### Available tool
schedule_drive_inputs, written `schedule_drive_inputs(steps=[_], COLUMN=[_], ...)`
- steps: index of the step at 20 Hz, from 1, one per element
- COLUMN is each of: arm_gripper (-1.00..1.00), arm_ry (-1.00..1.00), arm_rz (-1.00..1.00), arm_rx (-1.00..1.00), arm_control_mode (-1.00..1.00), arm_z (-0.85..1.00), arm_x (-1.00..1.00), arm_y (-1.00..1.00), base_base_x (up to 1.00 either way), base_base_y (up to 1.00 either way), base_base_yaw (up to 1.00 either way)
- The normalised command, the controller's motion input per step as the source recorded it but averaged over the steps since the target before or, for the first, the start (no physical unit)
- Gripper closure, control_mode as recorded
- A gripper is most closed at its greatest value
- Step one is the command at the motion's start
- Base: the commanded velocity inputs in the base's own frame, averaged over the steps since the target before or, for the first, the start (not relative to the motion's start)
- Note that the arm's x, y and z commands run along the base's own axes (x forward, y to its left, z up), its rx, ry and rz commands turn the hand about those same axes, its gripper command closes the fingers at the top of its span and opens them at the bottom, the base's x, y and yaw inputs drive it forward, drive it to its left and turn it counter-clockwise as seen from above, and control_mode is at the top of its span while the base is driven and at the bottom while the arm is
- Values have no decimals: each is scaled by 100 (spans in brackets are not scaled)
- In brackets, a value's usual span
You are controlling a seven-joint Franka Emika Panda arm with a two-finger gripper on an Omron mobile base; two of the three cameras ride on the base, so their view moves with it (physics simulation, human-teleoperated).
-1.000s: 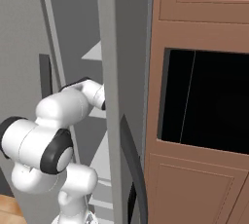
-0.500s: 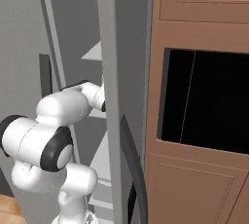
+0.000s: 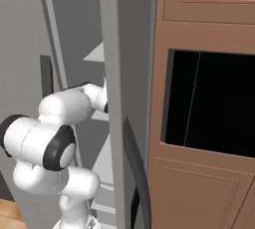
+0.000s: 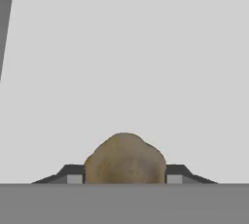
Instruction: Take the garlic, chicken drumstick, and steak from the freezer and place them in the bowl on the counter.
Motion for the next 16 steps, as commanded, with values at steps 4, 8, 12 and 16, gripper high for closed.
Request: schedule_drive_inputs(steps=[4, 8, 12, 16], arm_gripper=[100, 100, 100, 100], arm_ry=[-13, -30, -24, -2], arm_rz=[0, 0, 0, -2], arm_rx=[0, 0, 0, -2], arm_control_mode=[-100, -100, -100, -100], arm_z=[9, 44, 90, 100], arm_x=[-81, -100, -92, -64], arm_y=[-7, -13, -8, 0], base_base_x=[0, 0, 0, 0], base_base_y=[0, 0, 0, 0], base_base_yaw=[0, 0, 0, 0])
